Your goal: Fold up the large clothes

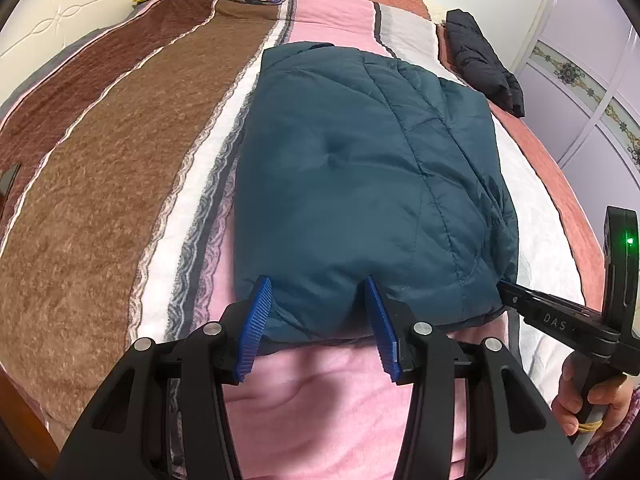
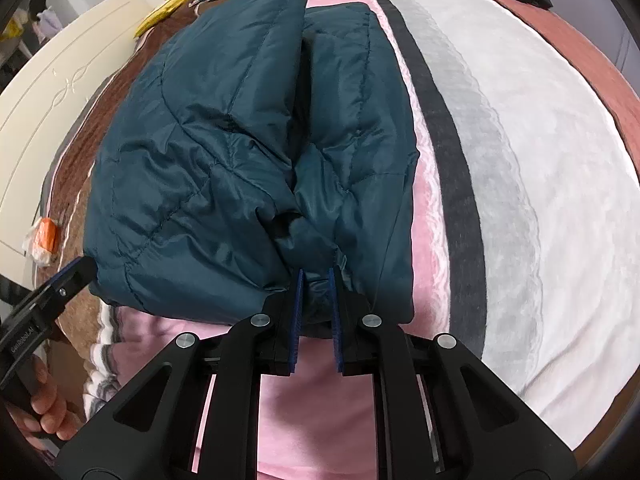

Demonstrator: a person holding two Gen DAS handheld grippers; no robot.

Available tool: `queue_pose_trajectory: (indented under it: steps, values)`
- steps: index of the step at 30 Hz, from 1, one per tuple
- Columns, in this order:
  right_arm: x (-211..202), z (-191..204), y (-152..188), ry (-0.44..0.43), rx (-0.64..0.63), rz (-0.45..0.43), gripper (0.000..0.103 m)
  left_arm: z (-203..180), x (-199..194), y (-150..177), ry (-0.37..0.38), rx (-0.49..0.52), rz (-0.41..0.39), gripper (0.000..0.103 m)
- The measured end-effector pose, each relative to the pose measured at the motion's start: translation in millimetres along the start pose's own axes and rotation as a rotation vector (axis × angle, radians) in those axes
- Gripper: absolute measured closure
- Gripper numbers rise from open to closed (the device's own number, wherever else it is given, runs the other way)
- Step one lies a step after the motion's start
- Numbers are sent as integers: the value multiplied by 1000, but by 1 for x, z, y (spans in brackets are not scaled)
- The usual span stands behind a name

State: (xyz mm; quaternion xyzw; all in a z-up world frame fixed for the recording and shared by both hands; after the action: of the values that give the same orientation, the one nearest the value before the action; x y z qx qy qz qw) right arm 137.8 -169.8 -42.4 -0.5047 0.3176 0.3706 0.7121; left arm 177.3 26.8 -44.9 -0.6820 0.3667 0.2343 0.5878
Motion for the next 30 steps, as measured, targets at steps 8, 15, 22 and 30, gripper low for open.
queue_pose_trajectory:
  steps: [8,15,22,30]
  values:
    - [-50,7,2,-27,45,-99,82,-4,-30,2,-5,-21,-47,55]
    - [-95,34,41,-24,-14,-175,74,-15,-66,29,-31,-86,-58,44]
    - [-104,43,87,47,-77,-184,74,-35,-78,69,-100,-69,-50,42]
    - [-105,37,107,108,-103,-139,73,-52,-94,81,-116,14,-93,42]
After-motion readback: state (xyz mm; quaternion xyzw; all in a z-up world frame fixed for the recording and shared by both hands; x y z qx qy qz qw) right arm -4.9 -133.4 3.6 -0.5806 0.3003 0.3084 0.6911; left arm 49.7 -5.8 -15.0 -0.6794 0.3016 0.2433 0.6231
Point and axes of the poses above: each gripper's, at about its wrist camera, not at the fingertips, and x roughly the way its jaws point, z to its left, y to its underside, the point moved 3 cm from there along x, roughly the way its jaws point, and after that the axes turned 5 degrees about -z, right-handed, at the moved point
